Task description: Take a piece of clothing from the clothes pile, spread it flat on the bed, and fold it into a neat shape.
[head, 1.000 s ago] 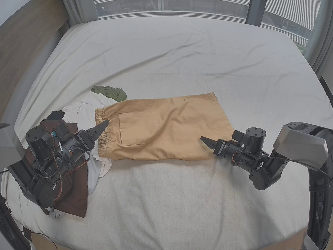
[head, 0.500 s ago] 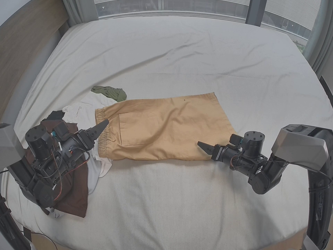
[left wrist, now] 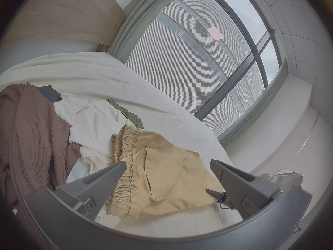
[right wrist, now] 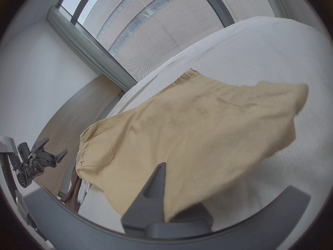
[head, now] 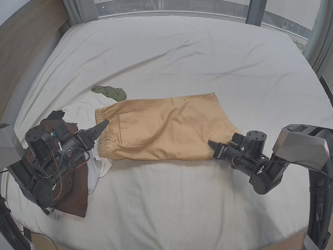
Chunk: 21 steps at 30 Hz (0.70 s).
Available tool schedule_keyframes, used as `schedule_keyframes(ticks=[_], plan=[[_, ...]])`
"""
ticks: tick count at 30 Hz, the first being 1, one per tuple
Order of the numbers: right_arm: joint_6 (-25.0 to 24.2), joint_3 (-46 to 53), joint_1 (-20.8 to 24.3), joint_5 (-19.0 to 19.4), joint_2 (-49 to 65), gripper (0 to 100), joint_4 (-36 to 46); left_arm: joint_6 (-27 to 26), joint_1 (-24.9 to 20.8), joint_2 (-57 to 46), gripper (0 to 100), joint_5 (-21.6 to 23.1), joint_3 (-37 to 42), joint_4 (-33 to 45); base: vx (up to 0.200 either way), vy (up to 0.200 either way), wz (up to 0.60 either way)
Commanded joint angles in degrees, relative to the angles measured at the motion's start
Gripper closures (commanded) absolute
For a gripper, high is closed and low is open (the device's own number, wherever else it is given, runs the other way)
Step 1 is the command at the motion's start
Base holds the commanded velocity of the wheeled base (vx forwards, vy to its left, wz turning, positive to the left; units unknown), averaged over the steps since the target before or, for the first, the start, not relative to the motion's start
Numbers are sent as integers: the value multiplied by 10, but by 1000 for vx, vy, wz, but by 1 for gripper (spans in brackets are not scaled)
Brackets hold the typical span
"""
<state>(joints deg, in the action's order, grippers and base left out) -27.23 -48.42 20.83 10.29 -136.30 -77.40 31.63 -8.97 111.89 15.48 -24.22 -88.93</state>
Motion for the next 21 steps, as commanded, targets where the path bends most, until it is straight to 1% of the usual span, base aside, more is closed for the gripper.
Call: schedule_keyframes(ticks=[1, 6, 11, 15, 16, 19, 20, 21], plan=[[0, 12, 3, 0, 10, 100, -3, 0, 0, 0, 0, 0, 0, 0, 0, 0, 0], [1, 60, 17, -1, 38, 100, -9, 0, 0, 0, 0, 1, 1, 0, 0, 0, 0], [3, 106, 17, -3, 62, 100, -10, 1, 0, 0, 0, 1, 1, 0, 0, 0, 0], [7, 130, 17, -15, 72, 100, -10, 1, 0, -1, 0, 0, 1, 0, 0, 0, 0], [8, 145, 17, -23, 76, 100, -11, 2, 0, -2, 0, 1, 1, 0, 0, 0, 0], [9, 154, 17, -26, 76, 100, -14, 2, 0, -2, 0, 1, 1, 0, 0, 0, 0], [19, 186, 17, -33, 82, 100, -30, 2, 0, -2, 0, 1, 1, 0, 0, 0, 0], [23, 194, 17, -36, 82, 100, -33, 2, 0, -2, 0, 1, 1, 0, 0, 0, 0]])
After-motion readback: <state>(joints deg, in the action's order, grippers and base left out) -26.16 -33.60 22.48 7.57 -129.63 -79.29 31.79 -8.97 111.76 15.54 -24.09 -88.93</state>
